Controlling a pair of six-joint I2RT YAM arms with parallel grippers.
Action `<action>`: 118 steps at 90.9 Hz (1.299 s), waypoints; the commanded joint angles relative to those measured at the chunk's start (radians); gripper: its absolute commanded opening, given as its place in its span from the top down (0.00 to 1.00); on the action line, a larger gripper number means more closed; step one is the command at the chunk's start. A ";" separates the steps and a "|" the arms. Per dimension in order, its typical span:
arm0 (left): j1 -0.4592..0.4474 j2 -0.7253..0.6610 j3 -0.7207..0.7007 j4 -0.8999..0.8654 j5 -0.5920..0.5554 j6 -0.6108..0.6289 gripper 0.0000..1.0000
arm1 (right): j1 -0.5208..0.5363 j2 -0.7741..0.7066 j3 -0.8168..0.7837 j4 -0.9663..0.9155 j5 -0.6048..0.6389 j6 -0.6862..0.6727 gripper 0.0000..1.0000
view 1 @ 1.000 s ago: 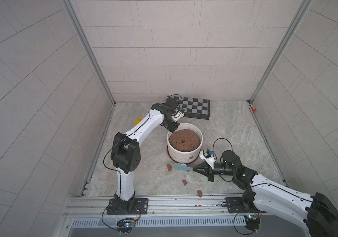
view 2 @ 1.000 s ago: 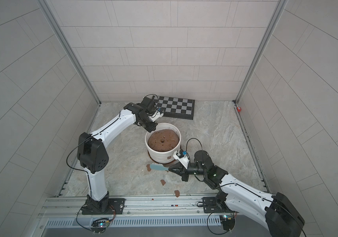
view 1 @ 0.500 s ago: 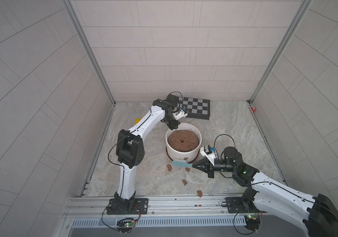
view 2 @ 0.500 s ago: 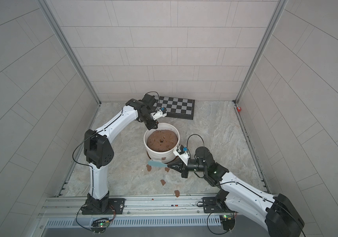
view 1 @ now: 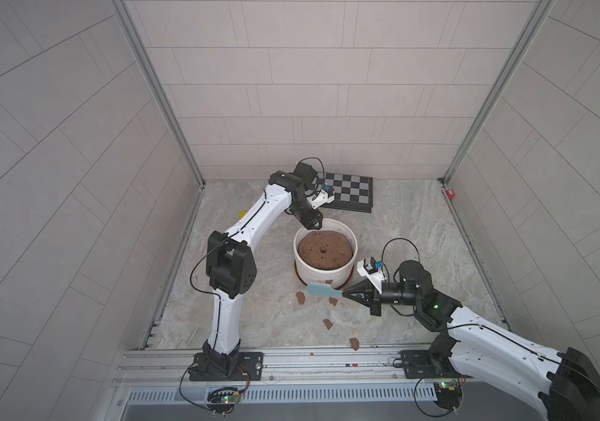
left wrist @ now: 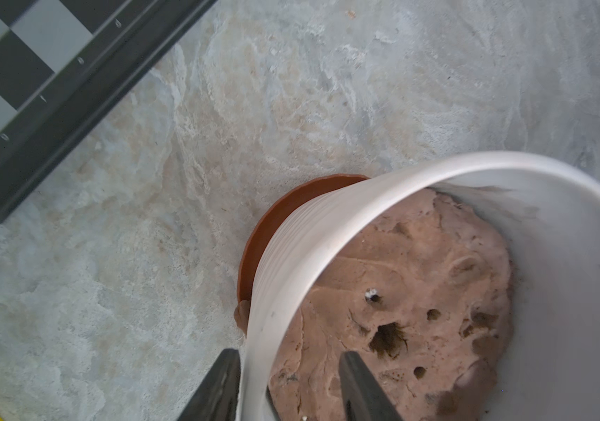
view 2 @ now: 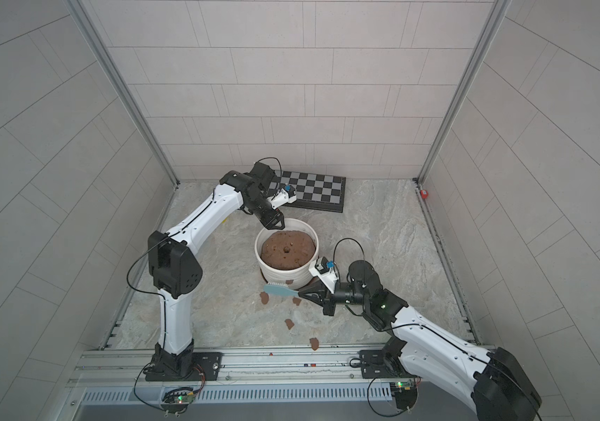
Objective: Scrub the dried mud off the ceramic pot
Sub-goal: Rotate the pot on the tray.
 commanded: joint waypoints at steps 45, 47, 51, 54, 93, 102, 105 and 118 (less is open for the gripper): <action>-0.032 -0.399 -0.381 0.134 -0.223 -0.757 0.32 | -0.065 -0.037 0.006 0.042 0.021 0.008 1.00; -0.033 -0.413 -0.412 0.150 -0.224 -0.771 0.32 | -0.065 -0.036 0.006 0.046 0.020 0.009 1.00; -0.037 -0.439 -0.466 0.179 -0.228 -0.805 0.32 | -0.067 -0.032 0.004 0.054 0.022 0.013 1.00; -0.038 -0.452 -0.501 0.196 -0.239 -0.830 0.33 | -0.068 -0.030 0.004 0.059 0.023 0.015 1.00; -0.087 -0.458 -0.655 0.290 -0.319 -0.927 0.59 | -0.073 -0.038 0.004 0.050 0.031 0.022 1.00; -0.094 -0.445 -0.651 0.271 -0.365 -0.917 0.69 | -0.074 -0.044 0.000 0.048 0.038 0.021 1.00; -0.094 -0.443 -0.650 0.268 -0.375 -0.914 0.72 | -0.074 -0.044 0.000 0.047 0.038 0.021 1.00; -0.094 -0.423 -0.624 0.258 -0.387 -0.901 0.86 | -0.076 -0.044 -0.002 0.050 0.039 0.021 1.00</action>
